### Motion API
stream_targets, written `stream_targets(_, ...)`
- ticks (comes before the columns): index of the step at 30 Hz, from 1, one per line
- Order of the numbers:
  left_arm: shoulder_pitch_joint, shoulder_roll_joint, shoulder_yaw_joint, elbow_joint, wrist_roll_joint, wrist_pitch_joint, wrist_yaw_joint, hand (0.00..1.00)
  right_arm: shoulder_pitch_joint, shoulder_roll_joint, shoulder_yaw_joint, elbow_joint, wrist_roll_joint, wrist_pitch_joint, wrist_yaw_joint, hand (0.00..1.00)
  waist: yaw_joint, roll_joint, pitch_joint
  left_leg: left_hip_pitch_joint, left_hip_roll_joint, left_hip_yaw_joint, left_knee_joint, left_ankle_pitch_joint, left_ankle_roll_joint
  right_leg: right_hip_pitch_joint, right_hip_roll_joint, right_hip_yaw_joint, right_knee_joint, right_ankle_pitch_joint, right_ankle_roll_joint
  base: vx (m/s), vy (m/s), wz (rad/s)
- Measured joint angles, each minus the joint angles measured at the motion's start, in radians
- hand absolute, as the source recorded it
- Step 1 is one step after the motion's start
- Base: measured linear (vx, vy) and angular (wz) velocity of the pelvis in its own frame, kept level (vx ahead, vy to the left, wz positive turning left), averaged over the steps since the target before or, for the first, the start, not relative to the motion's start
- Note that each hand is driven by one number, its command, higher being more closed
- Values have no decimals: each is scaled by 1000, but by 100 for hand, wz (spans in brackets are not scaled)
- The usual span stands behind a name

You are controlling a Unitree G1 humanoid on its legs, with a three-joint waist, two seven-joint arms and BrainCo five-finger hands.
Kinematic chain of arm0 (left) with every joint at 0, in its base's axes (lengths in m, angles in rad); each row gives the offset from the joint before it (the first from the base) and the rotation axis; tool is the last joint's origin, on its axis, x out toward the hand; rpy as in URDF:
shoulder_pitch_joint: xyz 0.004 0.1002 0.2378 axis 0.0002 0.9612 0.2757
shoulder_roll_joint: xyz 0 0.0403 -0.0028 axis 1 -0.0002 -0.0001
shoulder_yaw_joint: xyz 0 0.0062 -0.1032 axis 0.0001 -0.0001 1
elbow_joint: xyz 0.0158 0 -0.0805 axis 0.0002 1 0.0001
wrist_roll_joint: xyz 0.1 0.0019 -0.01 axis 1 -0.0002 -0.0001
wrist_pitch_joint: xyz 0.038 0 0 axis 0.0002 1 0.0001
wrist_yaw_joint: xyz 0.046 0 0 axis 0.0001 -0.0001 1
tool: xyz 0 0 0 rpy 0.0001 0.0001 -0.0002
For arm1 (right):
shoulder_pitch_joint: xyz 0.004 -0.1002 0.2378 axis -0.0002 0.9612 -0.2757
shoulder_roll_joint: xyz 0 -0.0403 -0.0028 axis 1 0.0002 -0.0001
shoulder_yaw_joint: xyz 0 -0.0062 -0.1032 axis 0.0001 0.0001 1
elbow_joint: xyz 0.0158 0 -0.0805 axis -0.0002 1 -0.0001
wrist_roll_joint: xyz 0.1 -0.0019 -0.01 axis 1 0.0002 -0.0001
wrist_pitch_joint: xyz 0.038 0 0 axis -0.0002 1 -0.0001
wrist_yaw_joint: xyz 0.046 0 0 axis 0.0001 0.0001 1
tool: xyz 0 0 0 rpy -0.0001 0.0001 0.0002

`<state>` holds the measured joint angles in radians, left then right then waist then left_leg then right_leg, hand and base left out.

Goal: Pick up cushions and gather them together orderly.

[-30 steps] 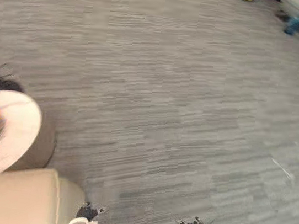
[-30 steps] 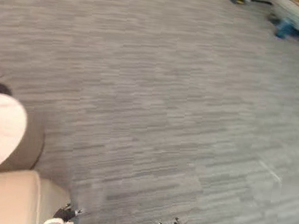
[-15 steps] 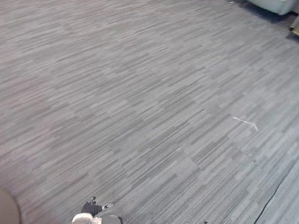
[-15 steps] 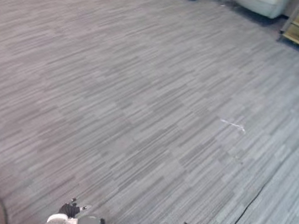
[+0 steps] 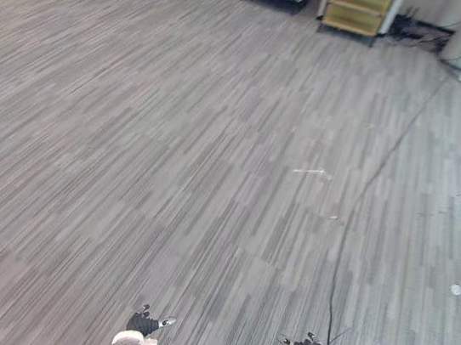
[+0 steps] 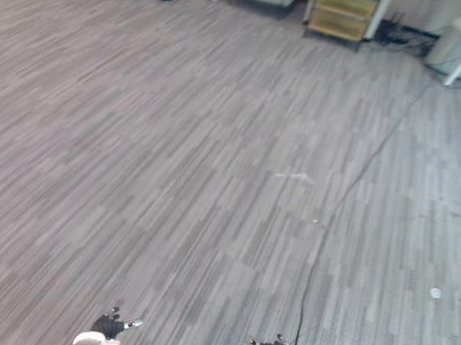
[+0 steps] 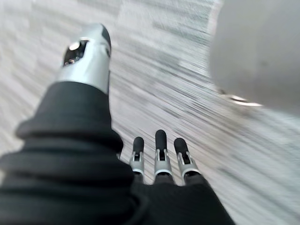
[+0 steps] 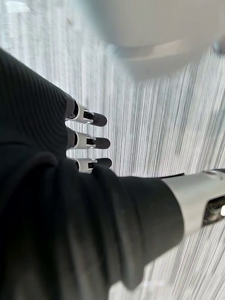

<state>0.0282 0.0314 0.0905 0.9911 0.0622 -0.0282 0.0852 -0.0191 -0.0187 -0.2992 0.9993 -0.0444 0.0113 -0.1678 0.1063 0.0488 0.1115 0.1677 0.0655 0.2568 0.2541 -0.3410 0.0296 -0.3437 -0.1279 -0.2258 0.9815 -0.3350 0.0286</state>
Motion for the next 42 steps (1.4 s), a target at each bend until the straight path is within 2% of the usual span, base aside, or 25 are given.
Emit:
stream_targets(2, -19, -1, -2, 13, -1, -2, 0, 0, -7, -19, 14, 4, -9, -3, 0, 0, -20, -5, 1, 58, 26, 9, -10, 0, 0, -92, 6, -139, -187, 12, -58, 541, -109, -6)
stream_targets(4, -22, 1, -13, 16, -2, -4, 0, 0, -14, -38, 30, 3, -14, -5, 1, 0, -46, -8, 1, 100, 26, 4, -31, 0, -2, -148, 29, -149, -425, 130, -65, 551, -148, 7)
stream_targets(5, -13, 10, -22, 26, -1, -3, 0, 0, -8, -55, 40, 16, -23, -5, 2, 0, -62, -21, 1, 139, 12, -15, -41, 6, -32, -133, 48, -132, -581, 362, -168, 646, -148, -44)
stream_targets(6, -22, -5, -33, 42, 5, -3, -2, 0, -40, -79, 32, 40, -27, -4, 0, 0, -51, 36, 1, 132, 53, -38, -19, 49, -67, -119, 110, -129, -588, 329, -180, 759, -175, -54)
stream_targets(9, -56, -5, -26, 47, 15, -5, 0, 0, -69, -86, -3, 70, -27, -2, 0, 0, -52, 51, 13, 102, 52, -107, 36, 149, -71, -110, 144, -112, -547, 246, -195, 635, -166, -44)
stream_targets(11, -59, -7, 4, 41, 15, -5, 1, 0, -65, -74, -4, 86, -27, 3, 1, 0, -54, 59, 18, 46, 86, -132, 248, 275, -75, -20, 193, -97, -597, 214, -186, 524, -86, -35)
stream_targets(12, -58, -10, 11, 32, 15, -6, 1, 0, -47, -61, 3, 78, -24, 6, -3, 0, -51, 70, 48, -115, 141, -161, 648, 330, -60, 124, 237, -72, -706, 199, -200, 468, -18, -24)
stream_targets(14, -50, -7, 7, 17, 16, -7, 1, 0, -42, -54, 9, 82, -21, 9, -6, 0, -41, 54, 70, -279, 166, -155, 879, 219, -49, 237, 257, -39, -765, 179, -209, 473, -5, -40)
stream_targets(16, -34, -7, 0, -5, 6, -8, -5, 0, -46, -52, 10, 82, 3, 10, -8, 0, -30, 34, 80, -419, 143, -152, 889, 148, -47, 324, 256, -1, -825, 166, -204, 414, -1, -40)
stream_targets(18, -37, -9, -4, -39, 5, -13, -2, 0, -56, -66, 4, 86, 7, 10, -11, 0, 6, 35, 81, -548, 110, -121, 677, 90, -52, 410, 251, 66, -874, 162, -168, 508, 76, -73)
stream_targets(20, -34, -13, -4, -41, 4, -19, -2, 0, -70, -68, -10, 87, 6, 9, -11, 0, 17, 37, 79, -570, 50, -117, 367, 110, -69, 466, 231, 108, -919, 147, -146, 507, 153, -68)
stream_targets(22, -32, -10, -2, -40, 2, -29, -2, 0, -81, -70, 6, 87, 4, 6, -11, 0, 54, 20, 69, -542, -17, -85, 39, 355, -47, 533, 178, 196, -970, 112, -112, 585, 211, -83)
stream_targets(24, -41, -3, -2, -35, 4, -31, -2, 0, -81, -62, 19, 88, 2, 6, -7, 0, 51, 5, 62, -525, -39, -56, 56, 325, 20, 545, 140, 209, -988, 147, -66, 722, 231, -32)
stream_targets(25, -40, -8, 24, -41, -8, -33, -7, 0, -78, -58, 15, 88, 0, 8, -6, 0, 61, 6, 64, -572, -11, -46, 225, 271, 79, 568, 143, 228, -975, 197, -33, 633, 216, -9)
stream_targets(26, -38, -6, 40, -49, -10, -38, -11, 0, -84, -54, 10, 87, -2, 9, -5, 0, 72, 4, 65, -602, -20, -38, 275, 236, 73, 572, 146, 239, -953, 203, -26, 533, 234, 5)
stream_targets(27, -24, -3, 45, -44, -5, -40, -10, 0, -46, -53, -5, 88, -16, 8, -5, 0, 64, -11, 28, -575, -48, -48, 200, 238, 77, 552, 138, 240, -842, 175, 13, 352, 194, -13)
stream_targets(28, 2, -2, 37, -42, -5, -42, -10, 0, -37, -62, -4, 95, -27, 3, -4, 0, 66, 7, 15, -528, -34, -52, 149, 207, 62, 499, 161, 240, -661, 148, 65, 547, 250, 3)
stream_targets(30, -3, 39, 26, -20, -11, -40, -13, 0, -32, -52, -1, 117, -36, -2, 0, 0, 44, -50, 11, -440, -94, -60, 121, 148, 48, 352, 102, 243, -262, 188, 243, 446, 138, 16)
stream_targets(31, -13, 46, 10, -3, -6, -28, -12, 0, -25, -55, -5, 116, -37, -2, 1, 0, 36, -52, 14, -391, -104, -65, 108, 131, 49, 280, 74, 221, -96, 180, 216, 681, 134, 28)
stream_targets(32, -7, 44, 1, 4, -5, -11, -10, 0, 1, -58, -5, 109, -43, -2, 4, 0, 24, -39, 21, -264, -113, -77, 47, 112, 49, 184, 18, 138, 27, 128, 113, 573, 113, 22)
stream_targets(36, -17, 28, -2, 14, -5, -7, -9, 0, 16, -62, -11, 63, -36, -8, 11, 0, -17, -15, 45, -58, -98, -171, -64, 106, 57, 60, 16, 62, -195, 58, 22, 637, 3, 55)
stream_targets(38, -28, 28, -15, 13, -5, -8, -9, 0, 17, -66, -11, 52, -36, -6, 12, 0, -29, -18, 45, -8, -77, -219, -86, 95, 58, 12, 45, 94, -465, 119, 40, 581, -150, 93)
stream_targets(40, -24, 33, -45, 12, -4, -9, -10, 0, 30, -64, -12, 61, -35, -3, 13, 0, -57, -58, 38, 73, -76, -289, -119, 26, 2, 3, 50, 171, -774, 335, 52, 597, -228, 113)
stream_targets(41, -20, 30, -44, 17, -4, -9, -10, 0, 35, -67, -13, 69, -36, -3, 14, 0, -61, -54, 36, 93, -67, -312, -113, 1, -8, 0, 59, 185, -733, 415, 33, 651, -285, 62)
stream_targets(42, -11, 11, -42, 34, -4, -8, -11, 0, 34, -88, -15, 81, -36, -2, 16, 0, -51, -15, 21, 102, -24, -331, -90, -15, -14, -22, 91, 171, -642, 361, 5, 640, -292, 28)
